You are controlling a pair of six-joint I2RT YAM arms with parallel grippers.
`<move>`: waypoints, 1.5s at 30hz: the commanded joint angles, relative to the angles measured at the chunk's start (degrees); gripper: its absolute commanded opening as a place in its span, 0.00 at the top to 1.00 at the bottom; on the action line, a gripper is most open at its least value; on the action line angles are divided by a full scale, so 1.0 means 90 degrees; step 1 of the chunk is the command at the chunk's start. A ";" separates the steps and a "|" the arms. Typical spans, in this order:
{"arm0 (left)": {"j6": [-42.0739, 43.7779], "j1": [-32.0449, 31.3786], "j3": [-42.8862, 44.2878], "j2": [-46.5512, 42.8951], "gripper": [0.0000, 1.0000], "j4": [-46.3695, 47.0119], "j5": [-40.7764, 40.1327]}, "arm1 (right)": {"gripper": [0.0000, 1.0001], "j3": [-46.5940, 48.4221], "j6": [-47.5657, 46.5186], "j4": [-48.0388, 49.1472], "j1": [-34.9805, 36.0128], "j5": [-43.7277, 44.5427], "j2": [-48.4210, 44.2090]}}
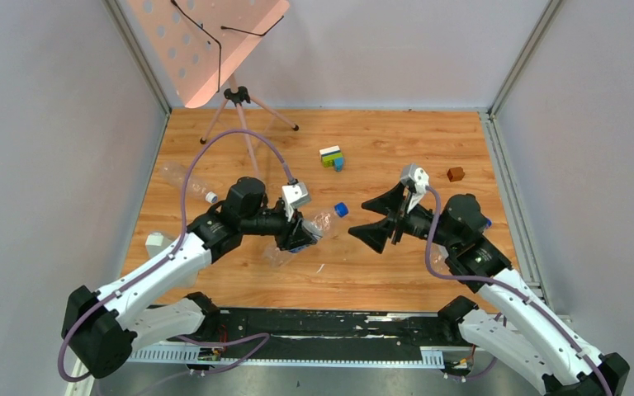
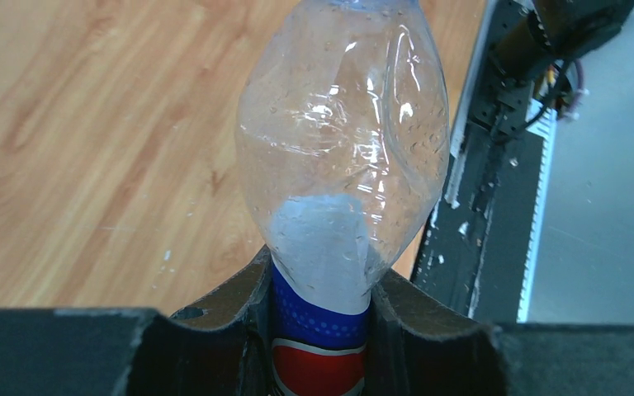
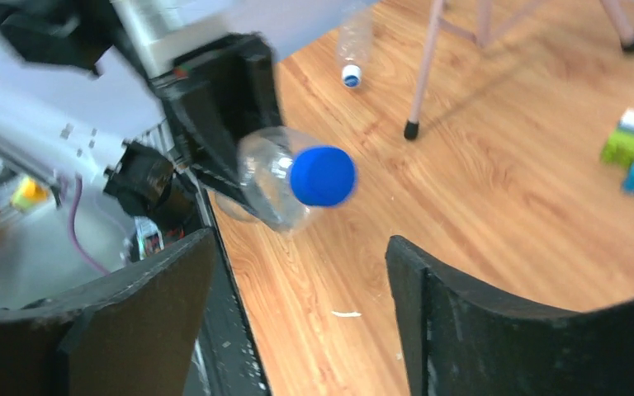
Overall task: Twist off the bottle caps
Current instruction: Unscrew the bottle cap from the plastic bottle.
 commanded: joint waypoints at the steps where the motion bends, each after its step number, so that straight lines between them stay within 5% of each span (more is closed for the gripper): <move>1: -0.0215 0.0020 -0.0245 -0.0502 1.00 0.0652 -0.0592 | 0.30 0.0275 0.1830 -0.0270 -0.0007 0.1380 0.0262; 5: -0.0207 0.0020 -0.0378 -0.0770 1.00 0.0638 -0.0821 | 0.91 0.0315 0.2488 -0.0296 -0.0013 0.1588 0.0513; 7: -0.0178 0.0020 -0.0390 -0.0859 1.00 0.0546 -0.0955 | 1.00 0.0326 0.2649 -0.0287 -0.0013 0.1648 0.0567; 13: -0.0107 0.0010 -0.0407 -0.0951 1.00 0.0489 -0.1029 | 1.00 0.0436 0.3013 -0.0296 -0.0027 0.1599 0.0697; 14: -0.0096 -0.0009 -0.0392 -0.0939 1.00 0.0459 -0.1199 | 0.89 0.0488 0.3149 -0.0297 -0.0032 0.1469 0.0744; 16: 0.0029 -0.0170 -0.0318 -0.0920 1.00 0.0324 -0.1708 | 0.47 0.0586 0.3407 -0.0297 -0.0056 0.1204 0.0873; 19: 0.0449 -0.0592 -0.0274 -0.0905 1.00 0.0264 -0.2287 | 0.31 0.0770 0.3708 -0.0414 -0.0131 0.0840 0.1072; 27: 0.1222 -0.1324 -0.0379 -0.0810 1.00 0.0326 -0.3520 | 0.36 0.1010 0.3873 -0.0402 -0.0237 0.0036 0.1417; 34: 0.1463 -0.1478 -0.0416 -0.0768 1.00 0.0435 -0.3648 | 0.55 0.1039 0.3910 -0.0230 -0.0239 -0.0641 0.1858; 45: 0.1455 -0.1501 -0.0428 -0.0781 1.00 0.0398 -0.3428 | 0.50 0.0967 0.3954 -0.0178 -0.0246 -0.0252 0.1925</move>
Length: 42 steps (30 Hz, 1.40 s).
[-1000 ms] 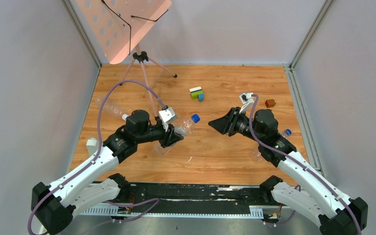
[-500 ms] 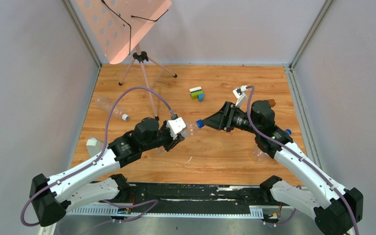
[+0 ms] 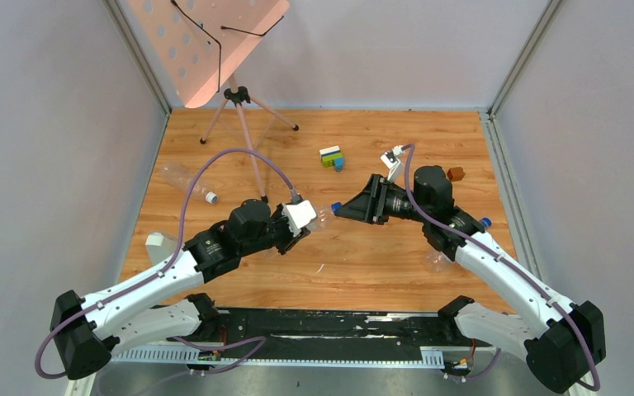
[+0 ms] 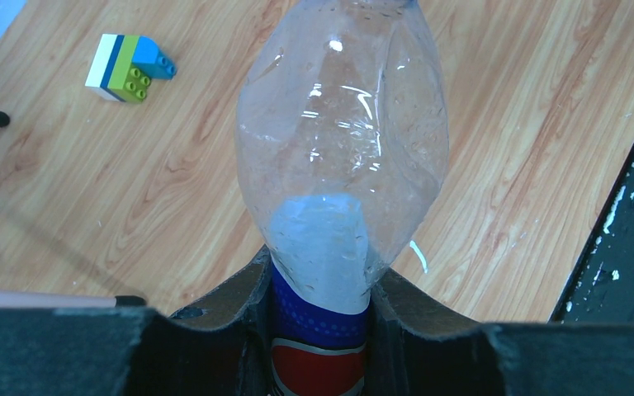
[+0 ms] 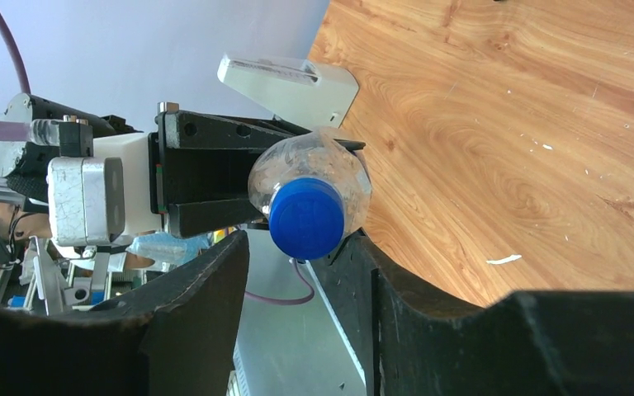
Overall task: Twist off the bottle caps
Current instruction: Unscrew the bottle cap from the plastic bottle.
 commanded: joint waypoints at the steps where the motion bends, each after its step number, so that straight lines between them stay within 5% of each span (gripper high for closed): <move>1: 0.0147 -0.0041 -0.0036 -0.0039 1.00 0.0197 0.0100 | 0.50 0.0143 0.0114 0.0231 -0.0024 0.0218 -0.0026; 6: 0.0125 -0.0043 -0.0049 -0.0022 1.00 0.0235 0.0263 | 0.52 0.0018 0.0209 0.0381 -0.0024 0.0250 -0.0001; 15: 0.0012 -0.0059 -0.0118 -0.0040 1.00 0.0323 0.0230 | 0.75 -0.0104 -0.0098 0.0758 -0.0023 -0.0172 -0.0020; 22: -0.0290 -0.0049 0.0052 -0.0026 1.00 0.0216 0.1176 | 0.91 -0.0193 -0.1882 0.0871 -0.0024 -0.0867 -0.0241; 32: -0.0641 0.0412 0.0434 0.0382 1.00 -0.0121 0.3864 | 0.94 -0.0309 -0.4616 0.0747 -0.0024 -0.2181 -0.0631; 35: -0.0577 0.0592 0.0489 0.0418 1.00 -0.0291 0.4292 | 0.85 -0.0278 -0.4667 0.0688 -0.0023 -0.2029 -0.0704; 38: -0.0573 0.0621 0.0447 0.0308 1.00 -0.0260 0.4100 | 0.54 -0.0258 -0.4484 0.0492 -0.0021 -0.1573 -0.0841; 42: -0.0587 0.0623 0.0433 0.0244 0.99 -0.0025 0.3708 | 0.34 -0.0353 -0.3830 0.0469 -0.0023 -0.0854 -0.1234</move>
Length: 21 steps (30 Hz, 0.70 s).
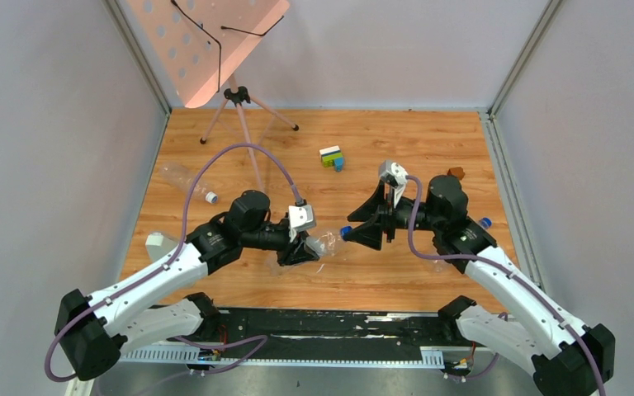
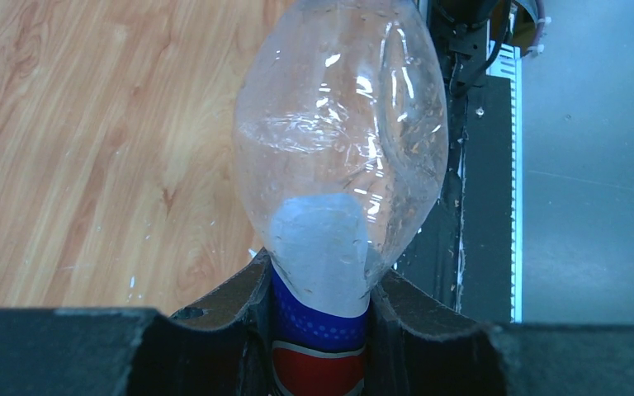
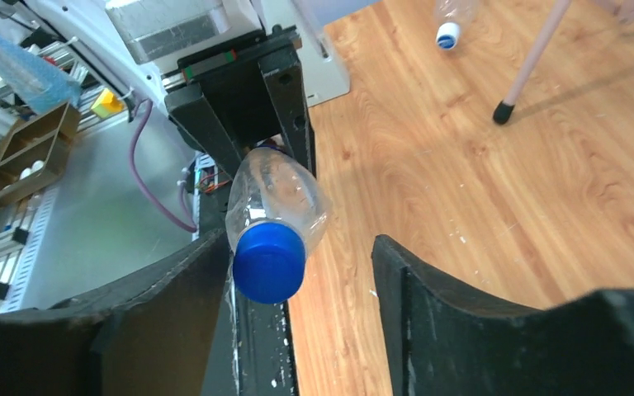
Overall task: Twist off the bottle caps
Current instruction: Unscrew the bottle cap from the plastic bottle.
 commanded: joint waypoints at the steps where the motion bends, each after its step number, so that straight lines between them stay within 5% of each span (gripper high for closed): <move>1: -0.0001 -0.0040 0.0290 -0.0049 0.99 0.0282 0.0049 | 0.31 -0.0027 0.0470 0.0037 0.0037 0.0857 -0.0534; 12: 0.0094 -0.0479 -0.0069 0.0098 1.00 0.0756 -0.1876 | 0.22 -0.0015 0.3293 -0.0612 -0.0010 0.2952 -0.0637; 17: 0.0331 -0.0905 -0.0283 -0.0221 1.00 0.1128 -0.2930 | 0.26 0.0285 0.4249 -0.0623 -0.0062 0.1432 0.0324; 21: 0.0376 -0.0957 -0.0425 -0.0437 1.00 0.1116 -0.3226 | 0.30 -0.0021 0.4523 0.0069 -0.0061 0.1114 0.0358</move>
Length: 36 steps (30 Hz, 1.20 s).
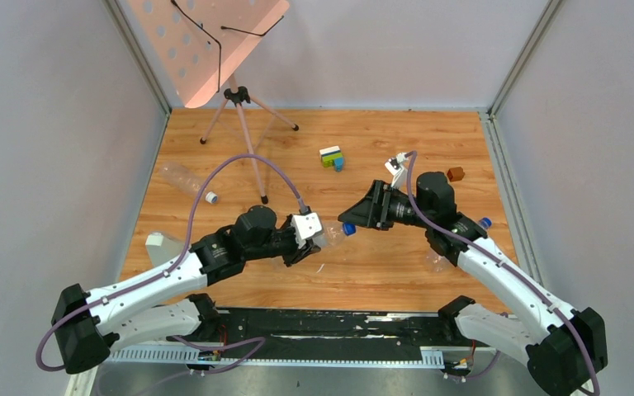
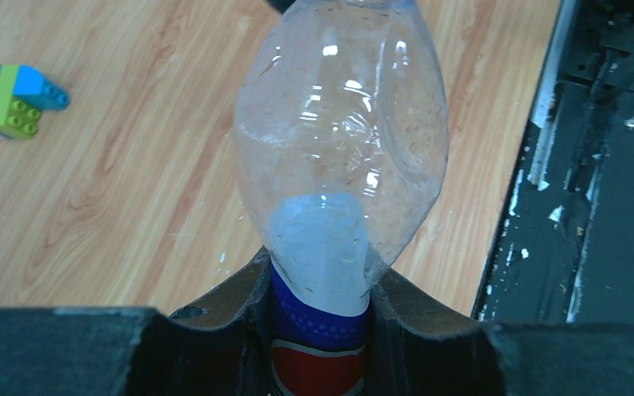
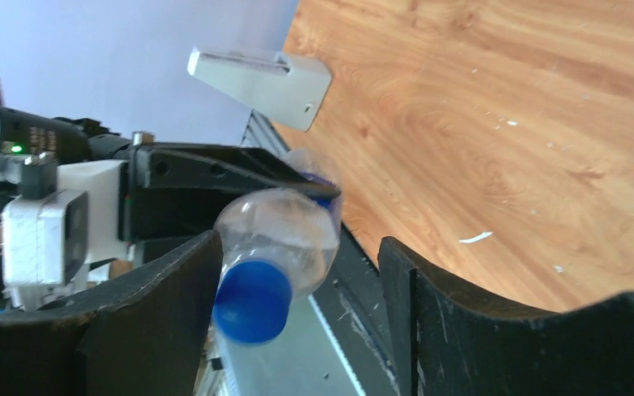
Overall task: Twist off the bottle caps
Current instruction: Unscrew the bottle cap from the plastic bottle.
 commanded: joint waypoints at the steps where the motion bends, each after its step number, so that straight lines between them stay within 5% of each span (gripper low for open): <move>1: 0.0192 -0.0035 -0.0103 -0.0331 1.00 0.0414 -0.0696 | 0.31 -0.0050 0.0692 0.0654 -0.0014 -0.0565 -0.0175; 11: 0.0250 -0.0062 -0.0002 -0.0404 1.00 -0.0111 -0.0797 | 0.32 -0.0108 0.0700 0.0655 -0.0027 -0.0309 -0.0232; 22: 0.0267 -0.0074 0.0021 -0.0309 1.00 0.0015 -0.0669 | 0.54 -0.0136 0.0667 0.0657 -0.0027 -0.0527 0.0064; 27: 0.0233 -0.0072 0.0015 -0.0306 1.00 0.0048 -0.0665 | 0.72 -0.0147 0.0553 0.0826 -0.0027 -0.0559 0.0069; 31: 0.0116 -0.0077 0.0014 -0.0299 1.00 0.0039 -0.0746 | 0.85 -0.0167 0.0050 0.0881 -0.0026 -0.0516 -0.0033; 36: -0.0316 -0.0070 0.0080 -0.0288 1.00 0.0054 -0.0798 | 0.88 -0.0177 -0.1342 0.0929 -0.0027 -0.0829 -0.0072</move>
